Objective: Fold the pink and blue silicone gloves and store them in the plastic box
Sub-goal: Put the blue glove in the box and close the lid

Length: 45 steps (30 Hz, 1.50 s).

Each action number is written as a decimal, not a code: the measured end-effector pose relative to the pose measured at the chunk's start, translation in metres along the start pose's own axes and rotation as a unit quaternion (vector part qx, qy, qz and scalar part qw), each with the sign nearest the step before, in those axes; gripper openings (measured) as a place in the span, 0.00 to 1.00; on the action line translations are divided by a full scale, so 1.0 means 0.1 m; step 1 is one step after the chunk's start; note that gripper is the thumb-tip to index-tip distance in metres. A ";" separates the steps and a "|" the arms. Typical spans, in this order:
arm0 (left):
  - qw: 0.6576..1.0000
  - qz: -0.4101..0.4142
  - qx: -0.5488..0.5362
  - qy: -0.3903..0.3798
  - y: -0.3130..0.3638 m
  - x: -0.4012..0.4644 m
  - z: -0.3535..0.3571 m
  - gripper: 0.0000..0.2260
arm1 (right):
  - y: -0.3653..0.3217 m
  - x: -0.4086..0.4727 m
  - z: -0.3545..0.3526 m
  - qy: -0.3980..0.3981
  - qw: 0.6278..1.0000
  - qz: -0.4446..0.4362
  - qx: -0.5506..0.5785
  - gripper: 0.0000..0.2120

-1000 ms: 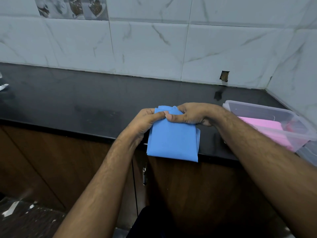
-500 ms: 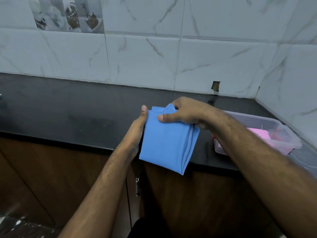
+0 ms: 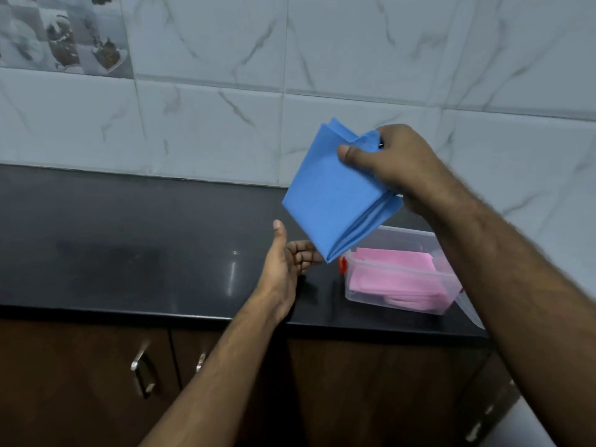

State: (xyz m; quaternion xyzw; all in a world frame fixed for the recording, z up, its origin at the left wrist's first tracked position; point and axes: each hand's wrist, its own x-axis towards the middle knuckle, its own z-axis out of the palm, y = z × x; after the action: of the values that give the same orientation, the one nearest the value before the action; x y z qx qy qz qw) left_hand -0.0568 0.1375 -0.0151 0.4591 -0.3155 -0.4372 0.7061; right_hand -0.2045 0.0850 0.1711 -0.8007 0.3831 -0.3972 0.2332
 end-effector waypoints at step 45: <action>0.973 0.123 0.152 -0.124 0.11 0.62 0.69 0.13 | 1.51 -0.39 -0.27 0.060 0.963 0.207 0.164 0.20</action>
State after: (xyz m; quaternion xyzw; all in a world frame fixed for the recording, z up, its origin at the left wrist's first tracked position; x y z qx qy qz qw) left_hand -0.0856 0.0580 0.0235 0.4611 -0.5176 -0.3471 0.6316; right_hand -0.3063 0.0237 0.0662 -0.6297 0.4834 -0.4449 0.4146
